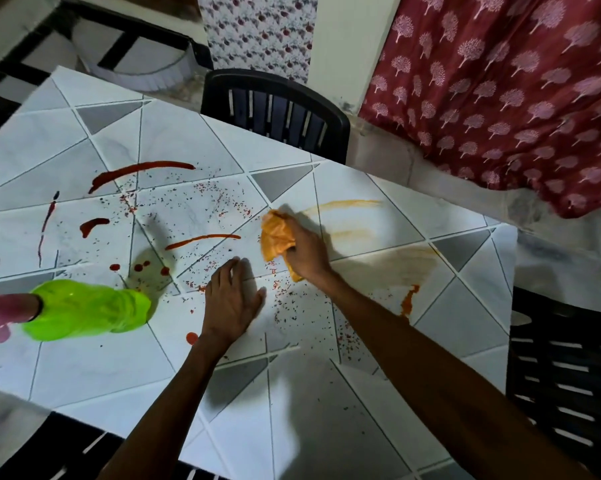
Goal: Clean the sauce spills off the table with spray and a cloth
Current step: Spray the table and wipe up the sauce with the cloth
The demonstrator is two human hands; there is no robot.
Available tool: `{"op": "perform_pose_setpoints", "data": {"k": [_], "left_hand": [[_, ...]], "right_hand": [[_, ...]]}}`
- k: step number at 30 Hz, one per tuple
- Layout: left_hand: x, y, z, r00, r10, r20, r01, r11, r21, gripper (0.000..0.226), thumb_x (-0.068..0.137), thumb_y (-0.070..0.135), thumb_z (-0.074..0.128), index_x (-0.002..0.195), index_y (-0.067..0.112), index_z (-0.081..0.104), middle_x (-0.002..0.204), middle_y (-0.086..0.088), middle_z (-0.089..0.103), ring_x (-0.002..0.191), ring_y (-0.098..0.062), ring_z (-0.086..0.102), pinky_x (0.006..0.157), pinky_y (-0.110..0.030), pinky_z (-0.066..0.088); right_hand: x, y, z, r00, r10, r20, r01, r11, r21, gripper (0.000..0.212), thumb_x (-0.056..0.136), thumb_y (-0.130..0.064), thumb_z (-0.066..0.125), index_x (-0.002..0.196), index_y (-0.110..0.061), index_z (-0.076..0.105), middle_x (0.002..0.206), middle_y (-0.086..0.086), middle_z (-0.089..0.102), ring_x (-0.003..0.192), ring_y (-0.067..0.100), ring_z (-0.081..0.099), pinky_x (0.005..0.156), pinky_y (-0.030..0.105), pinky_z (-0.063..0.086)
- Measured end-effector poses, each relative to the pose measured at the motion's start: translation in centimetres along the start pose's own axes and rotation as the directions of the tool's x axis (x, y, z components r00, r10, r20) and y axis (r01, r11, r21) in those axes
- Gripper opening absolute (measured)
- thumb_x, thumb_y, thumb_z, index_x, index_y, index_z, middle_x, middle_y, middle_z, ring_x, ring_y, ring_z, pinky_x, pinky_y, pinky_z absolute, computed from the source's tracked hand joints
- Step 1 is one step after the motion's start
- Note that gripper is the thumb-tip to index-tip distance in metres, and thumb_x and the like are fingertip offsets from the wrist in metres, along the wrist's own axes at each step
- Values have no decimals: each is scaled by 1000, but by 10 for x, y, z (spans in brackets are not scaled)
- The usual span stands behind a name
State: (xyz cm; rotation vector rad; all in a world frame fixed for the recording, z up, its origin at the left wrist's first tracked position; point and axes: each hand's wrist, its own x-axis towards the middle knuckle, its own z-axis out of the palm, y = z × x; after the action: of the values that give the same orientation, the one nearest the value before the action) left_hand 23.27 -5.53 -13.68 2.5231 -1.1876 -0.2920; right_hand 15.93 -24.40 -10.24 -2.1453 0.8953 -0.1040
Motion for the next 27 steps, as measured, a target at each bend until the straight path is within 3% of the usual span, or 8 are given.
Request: {"op": "perform_pose_setpoints", "data": {"k": [7, 11, 15, 17, 19, 21, 23, 27], "left_hand": [[-20, -20, -4, 999, -34, -8, 34, 999, 12, 69, 83, 53, 64, 134, 9, 48, 138, -12, 49, 120, -33, 50, 95, -45, 46], [-24, -8, -6, 1000, -27, 5, 27, 1000, -3, 70, 83, 59, 62, 137, 16, 46, 142, -10, 46, 123, -31, 46, 94, -47, 45], [-25, 7, -4, 998, 7, 67, -7, 1000, 2, 76, 82, 67, 57, 140, 21, 43, 147, -9, 40, 130, -31, 40, 102, -50, 39], [-26, 12, -2, 994, 15, 108, -15, 1000, -2, 79, 81, 70, 53, 142, 21, 40, 149, -9, 38, 134, -32, 36, 105, -51, 35], [-26, 15, -1, 992, 22, 124, -23, 1000, 3, 82, 80, 70, 53, 143, 20, 39, 151, -10, 36, 135, -33, 35, 106, -51, 35], [-27, 16, 0, 991, 31, 132, -32, 999, 7, 85, 78, 71, 54, 143, 18, 38, 151, -12, 34, 135, -33, 34, 106, -52, 34], [-29, 16, 0, 991, 35, 130, -37, 999, 11, 89, 75, 72, 56, 143, 17, 39, 150, -12, 34, 135, -34, 34, 106, -52, 35], [-33, 11, -2, 991, 62, 115, -61, 998, -10, 96, 73, 74, 59, 143, 12, 40, 149, -15, 36, 136, -34, 35, 107, -52, 38]], "right_hand": [[-32, -19, 35, 991, 34, 127, -57, 982, 182, 49, 90, -5, 63, 137, -19, 55, 117, 8, 71, 104, 31, 66, 85, 45, 58], [-62, -9, -9, 994, 104, 30, -108, 947, 304, 45, 92, 3, 61, 134, -11, 56, 118, 6, 67, 103, 21, 62, 84, 34, 54], [-113, 24, -72, 977, 151, -150, -96, 942, 320, 41, 94, 4, 59, 134, -6, 55, 104, 1, 60, 91, 14, 57, 70, 5, 46], [-139, 51, -98, 956, 175, -234, -110, 957, 267, 42, 90, -13, 63, 131, -10, 56, 100, 0, 62, 85, 10, 59, 70, 11, 47], [-157, 80, -111, 914, 287, -288, -229, 949, 218, 41, 87, -27, 63, 126, -16, 58, 95, 2, 65, 81, 13, 63, 67, 25, 47], [-168, 107, -112, 843, 410, -347, -373, 912, 170, 35, 91, -23, 67, 124, -14, 57, 99, 12, 68, 90, 32, 67, 71, 31, 44], [-174, 115, -103, 797, 473, -374, -451, 880, 153, 34, 93, -19, 66, 125, -10, 56, 106, 21, 68, 97, 40, 66, 74, 33, 42], [-160, 84, -59, 819, 481, -312, -441, 877, 192, 50, 95, -20, 61, 144, -13, 50, 116, 23, 67, 106, 40, 64, 82, 39, 48]]}}
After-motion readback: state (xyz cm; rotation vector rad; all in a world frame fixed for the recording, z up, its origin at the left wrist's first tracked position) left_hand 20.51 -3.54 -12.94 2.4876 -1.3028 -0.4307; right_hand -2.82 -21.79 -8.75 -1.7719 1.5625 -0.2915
